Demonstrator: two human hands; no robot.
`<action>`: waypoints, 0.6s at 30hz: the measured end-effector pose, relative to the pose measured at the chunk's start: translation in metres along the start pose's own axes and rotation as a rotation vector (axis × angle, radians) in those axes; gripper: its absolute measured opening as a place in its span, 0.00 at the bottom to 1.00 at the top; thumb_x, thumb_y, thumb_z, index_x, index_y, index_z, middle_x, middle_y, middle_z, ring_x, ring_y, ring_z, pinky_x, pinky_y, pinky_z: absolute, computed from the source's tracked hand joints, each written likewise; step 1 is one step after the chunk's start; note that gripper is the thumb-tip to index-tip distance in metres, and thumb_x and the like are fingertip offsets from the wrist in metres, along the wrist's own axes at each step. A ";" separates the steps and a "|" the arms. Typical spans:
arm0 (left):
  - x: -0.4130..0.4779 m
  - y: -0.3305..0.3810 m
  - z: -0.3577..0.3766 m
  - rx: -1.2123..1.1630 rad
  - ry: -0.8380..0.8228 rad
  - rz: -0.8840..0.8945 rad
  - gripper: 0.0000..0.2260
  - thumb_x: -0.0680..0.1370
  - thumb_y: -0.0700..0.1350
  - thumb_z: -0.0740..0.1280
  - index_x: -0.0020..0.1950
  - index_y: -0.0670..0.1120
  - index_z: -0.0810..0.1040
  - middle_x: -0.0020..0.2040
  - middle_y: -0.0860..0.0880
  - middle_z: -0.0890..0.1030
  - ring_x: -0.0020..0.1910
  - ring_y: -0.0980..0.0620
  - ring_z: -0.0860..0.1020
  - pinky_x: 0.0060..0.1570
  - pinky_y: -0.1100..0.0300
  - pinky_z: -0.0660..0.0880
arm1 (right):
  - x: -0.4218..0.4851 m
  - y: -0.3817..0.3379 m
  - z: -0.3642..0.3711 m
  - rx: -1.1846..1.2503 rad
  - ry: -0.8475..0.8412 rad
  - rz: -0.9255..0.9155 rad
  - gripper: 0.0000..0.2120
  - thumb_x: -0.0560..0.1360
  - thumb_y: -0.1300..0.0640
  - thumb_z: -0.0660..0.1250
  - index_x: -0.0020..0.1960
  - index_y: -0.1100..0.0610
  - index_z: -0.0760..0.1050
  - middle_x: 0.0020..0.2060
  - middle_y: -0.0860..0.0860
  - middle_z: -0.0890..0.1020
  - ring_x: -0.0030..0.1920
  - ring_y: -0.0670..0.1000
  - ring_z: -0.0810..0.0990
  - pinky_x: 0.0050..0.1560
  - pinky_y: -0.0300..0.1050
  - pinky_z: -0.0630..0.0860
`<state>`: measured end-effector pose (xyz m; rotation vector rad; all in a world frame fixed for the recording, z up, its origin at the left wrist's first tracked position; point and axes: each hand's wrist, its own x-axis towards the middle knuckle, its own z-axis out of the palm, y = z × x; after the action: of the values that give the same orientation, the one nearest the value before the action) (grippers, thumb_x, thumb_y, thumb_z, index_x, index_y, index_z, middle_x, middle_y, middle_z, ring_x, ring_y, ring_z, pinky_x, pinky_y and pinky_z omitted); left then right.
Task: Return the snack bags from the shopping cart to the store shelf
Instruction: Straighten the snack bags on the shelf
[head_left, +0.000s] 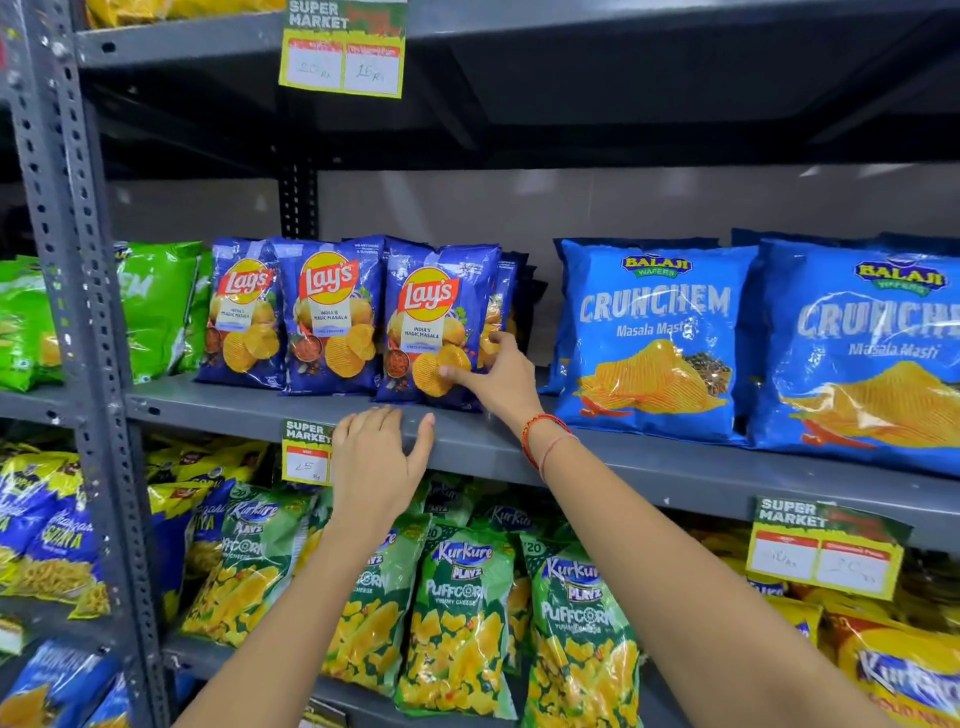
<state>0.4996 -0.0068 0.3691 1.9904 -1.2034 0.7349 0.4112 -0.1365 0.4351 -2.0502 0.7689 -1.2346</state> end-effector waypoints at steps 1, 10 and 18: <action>0.000 -0.001 0.000 -0.012 0.011 -0.011 0.29 0.76 0.59 0.49 0.55 0.38 0.79 0.55 0.40 0.82 0.56 0.42 0.77 0.60 0.49 0.67 | -0.003 -0.001 -0.006 -0.006 0.033 -0.029 0.39 0.65 0.46 0.77 0.69 0.59 0.65 0.62 0.57 0.78 0.63 0.57 0.76 0.63 0.54 0.74; 0.025 0.076 0.002 -0.522 0.111 0.087 0.19 0.78 0.56 0.58 0.62 0.44 0.73 0.59 0.45 0.76 0.59 0.46 0.73 0.56 0.50 0.70 | -0.030 0.000 -0.112 -0.102 0.598 -0.282 0.20 0.73 0.49 0.69 0.60 0.58 0.73 0.55 0.52 0.77 0.58 0.55 0.73 0.58 0.41 0.67; 0.088 0.167 0.036 -1.036 -0.265 -0.202 0.30 0.76 0.62 0.57 0.73 0.47 0.59 0.70 0.45 0.69 0.67 0.46 0.67 0.61 0.56 0.62 | -0.022 0.035 -0.178 -0.117 0.654 0.027 0.37 0.71 0.42 0.70 0.72 0.60 0.63 0.66 0.59 0.71 0.67 0.60 0.69 0.66 0.53 0.65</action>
<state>0.3887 -0.1364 0.4575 1.2911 -1.1524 -0.2648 0.2360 -0.1791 0.4634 -1.7061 1.1746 -1.9133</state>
